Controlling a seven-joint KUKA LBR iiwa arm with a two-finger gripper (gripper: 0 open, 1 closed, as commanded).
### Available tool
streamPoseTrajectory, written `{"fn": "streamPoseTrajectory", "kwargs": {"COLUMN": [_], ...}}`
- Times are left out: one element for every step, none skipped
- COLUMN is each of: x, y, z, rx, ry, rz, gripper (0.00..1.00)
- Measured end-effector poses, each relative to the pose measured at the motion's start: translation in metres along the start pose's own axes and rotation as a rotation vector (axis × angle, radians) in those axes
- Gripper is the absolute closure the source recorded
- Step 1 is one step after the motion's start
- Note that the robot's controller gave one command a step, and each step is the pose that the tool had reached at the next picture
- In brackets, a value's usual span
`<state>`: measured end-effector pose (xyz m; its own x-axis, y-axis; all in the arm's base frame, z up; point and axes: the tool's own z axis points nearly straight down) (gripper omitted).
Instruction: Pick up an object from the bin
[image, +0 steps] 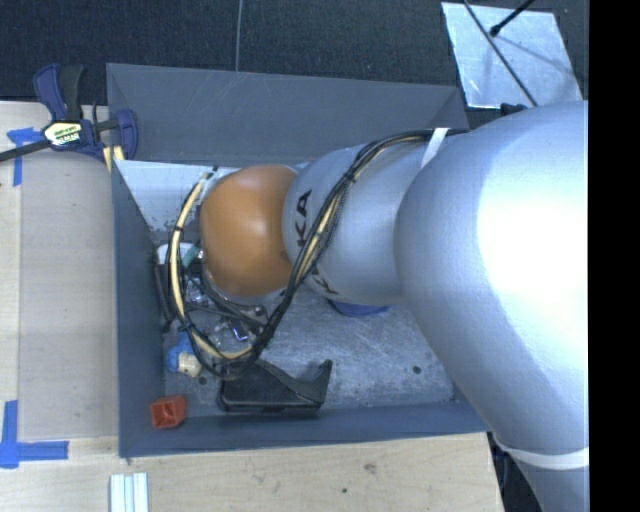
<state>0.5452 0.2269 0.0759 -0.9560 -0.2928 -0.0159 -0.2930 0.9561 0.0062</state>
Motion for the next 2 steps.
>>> {"fn": "streamPoseTrajectory", "kwargs": {"x": [0.002, -0.031], "y": [-0.003, -0.037], "z": [0.002, -0.232], "rx": [0.003, 0.007], "ry": [0.004, 0.002], "rz": [0.003, 0.009], "gripper": [1.0, 1.0]}}
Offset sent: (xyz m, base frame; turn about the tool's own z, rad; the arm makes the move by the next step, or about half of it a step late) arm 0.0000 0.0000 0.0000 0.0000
